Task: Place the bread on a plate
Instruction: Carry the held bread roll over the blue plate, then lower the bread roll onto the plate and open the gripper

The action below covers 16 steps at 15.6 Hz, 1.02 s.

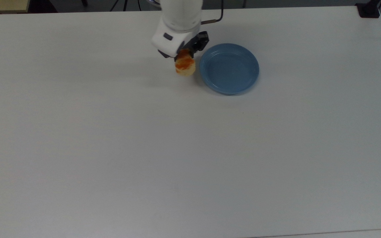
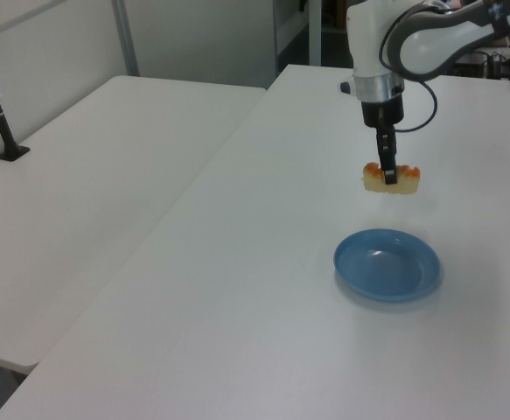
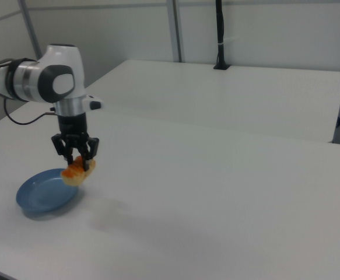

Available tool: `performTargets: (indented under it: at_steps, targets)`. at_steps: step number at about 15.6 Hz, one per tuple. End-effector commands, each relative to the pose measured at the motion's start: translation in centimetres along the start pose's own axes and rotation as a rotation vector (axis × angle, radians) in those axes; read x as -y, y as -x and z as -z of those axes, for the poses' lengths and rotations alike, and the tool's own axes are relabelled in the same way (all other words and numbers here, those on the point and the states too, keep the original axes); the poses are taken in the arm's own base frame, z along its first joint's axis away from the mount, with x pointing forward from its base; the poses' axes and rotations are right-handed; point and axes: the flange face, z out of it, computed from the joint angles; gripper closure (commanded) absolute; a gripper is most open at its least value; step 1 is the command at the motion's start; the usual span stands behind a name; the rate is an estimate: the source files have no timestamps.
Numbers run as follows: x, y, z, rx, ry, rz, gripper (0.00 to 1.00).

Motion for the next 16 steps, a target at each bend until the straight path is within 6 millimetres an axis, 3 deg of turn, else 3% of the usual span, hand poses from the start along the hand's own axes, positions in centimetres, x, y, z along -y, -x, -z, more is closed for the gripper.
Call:
performTargets:
  at_steps: [1,6,7,10,11,12,16]
  targets:
    - [4.8,0.0,0.3,0.018,-0.006,-0.001,0.49]
    - [11.0,-0.1,-2.2,0.061,0.019,0.020,0.46]
    - [12.0,-0.1,-3.0,0.071,0.025,0.019,0.42]
    - [13.7,-1.6,-6.0,0.060,0.040,-0.030,0.24]
    - [13.9,-2.3,-7.0,0.043,0.042,-0.060,0.15]
    - [14.1,-2.7,-8.0,0.042,0.047,-0.080,0.00]
    - [14.9,-2.5,-8.5,0.060,0.055,-0.069,0.00]
